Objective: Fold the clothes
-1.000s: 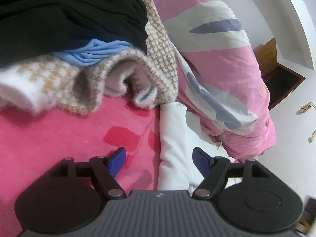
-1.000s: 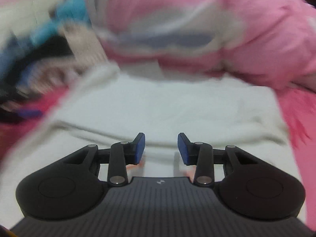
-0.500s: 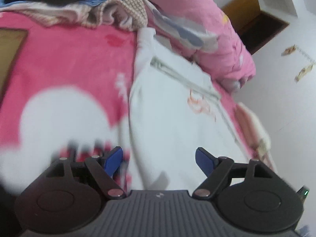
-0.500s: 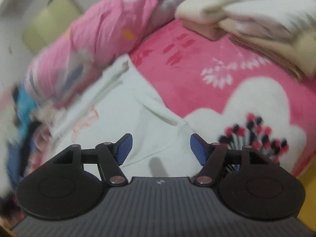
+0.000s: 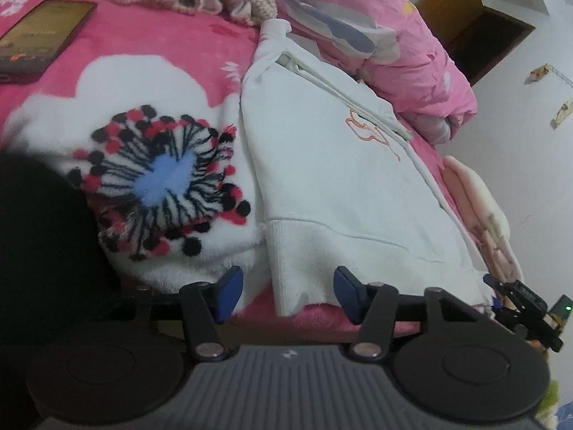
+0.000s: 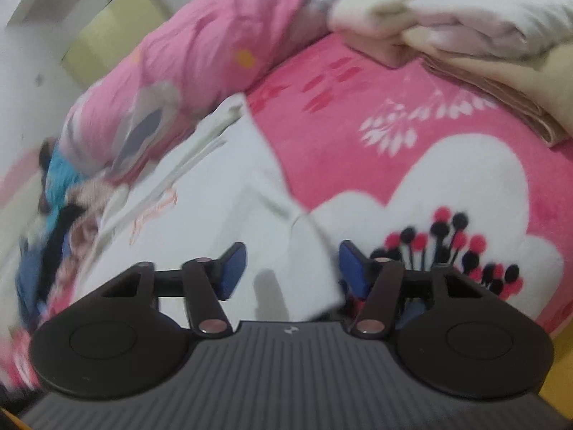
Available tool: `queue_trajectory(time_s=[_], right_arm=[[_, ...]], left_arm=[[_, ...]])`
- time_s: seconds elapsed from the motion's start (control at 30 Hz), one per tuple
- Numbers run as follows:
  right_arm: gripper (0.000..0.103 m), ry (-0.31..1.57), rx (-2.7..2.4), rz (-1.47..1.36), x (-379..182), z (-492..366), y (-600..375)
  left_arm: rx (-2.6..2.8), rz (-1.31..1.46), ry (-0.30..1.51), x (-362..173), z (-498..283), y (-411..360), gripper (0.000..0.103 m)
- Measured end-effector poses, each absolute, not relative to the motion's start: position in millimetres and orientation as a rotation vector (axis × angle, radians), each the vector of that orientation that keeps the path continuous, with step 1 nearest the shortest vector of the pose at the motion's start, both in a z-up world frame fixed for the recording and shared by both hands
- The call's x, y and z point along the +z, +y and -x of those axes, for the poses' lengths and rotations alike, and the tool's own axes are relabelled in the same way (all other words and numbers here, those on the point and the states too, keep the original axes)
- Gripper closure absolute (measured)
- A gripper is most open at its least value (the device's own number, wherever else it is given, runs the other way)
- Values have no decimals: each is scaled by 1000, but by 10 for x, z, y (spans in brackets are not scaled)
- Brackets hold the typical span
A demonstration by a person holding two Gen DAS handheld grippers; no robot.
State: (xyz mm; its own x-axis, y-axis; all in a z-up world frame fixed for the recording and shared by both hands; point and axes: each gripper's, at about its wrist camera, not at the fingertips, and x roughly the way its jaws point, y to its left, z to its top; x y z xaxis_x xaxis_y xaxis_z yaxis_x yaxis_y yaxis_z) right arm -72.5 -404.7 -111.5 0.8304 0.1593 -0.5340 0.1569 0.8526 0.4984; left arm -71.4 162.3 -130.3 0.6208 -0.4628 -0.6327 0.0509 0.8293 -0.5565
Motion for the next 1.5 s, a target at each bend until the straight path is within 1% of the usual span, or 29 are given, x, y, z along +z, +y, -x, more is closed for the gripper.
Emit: queue_trajectory(time_s=[0.17,0.23,0.27,0.3,0.33,0.37,0.5,0.6,0.8,1.0,1.13,1.3,1.4,1.5], right_arm=[[61,591,-1,-553,-1168,734,-4030],[72,585,-12,-551,-1182,704,-4044],[74,584,-13,-545,-1184,695,-4039],[82,582,-10,-539,-1179,693,-4027],[93,581,-2,-533,-1168,698,-4007],[96,581,16,-530,-1151,706,-3981],[97,585,27,-462,-1109,703,-3872],[98,575,10,-490,-1074,722,-3889],[99,468,40,-507,-688,1049,-3868],[99,440,83,-507,-478,1263,-3701],[99,446,88,-524,-448,1532,-3607],[99,504,61,-547,-587,1974,-3512],[99,554,22,-559,-764,2133,-3496],[99,600,-16,-459,-894,2099,-3389]], left_arm=[[-289,506,852,-1331,667,1545,47],[-275,515,848,-1334,678,1536,49],[-264,511,846,-1328,689,1526,58],[-265,507,841,-1313,701,1512,73],[-274,503,835,-1293,713,1495,80],[-283,500,829,-1273,726,1478,90],[-279,467,823,-1232,688,1429,95],[-289,478,820,-1192,689,1460,97],[-377,504,785,-894,844,1722,99],[-400,503,749,-604,958,1949,100],[-416,469,758,-507,1126,2052,100],[-406,436,816,-569,1371,2179,100],[-405,399,860,-748,1408,2132,100],[-396,378,918,-965,1358,2087,100]])
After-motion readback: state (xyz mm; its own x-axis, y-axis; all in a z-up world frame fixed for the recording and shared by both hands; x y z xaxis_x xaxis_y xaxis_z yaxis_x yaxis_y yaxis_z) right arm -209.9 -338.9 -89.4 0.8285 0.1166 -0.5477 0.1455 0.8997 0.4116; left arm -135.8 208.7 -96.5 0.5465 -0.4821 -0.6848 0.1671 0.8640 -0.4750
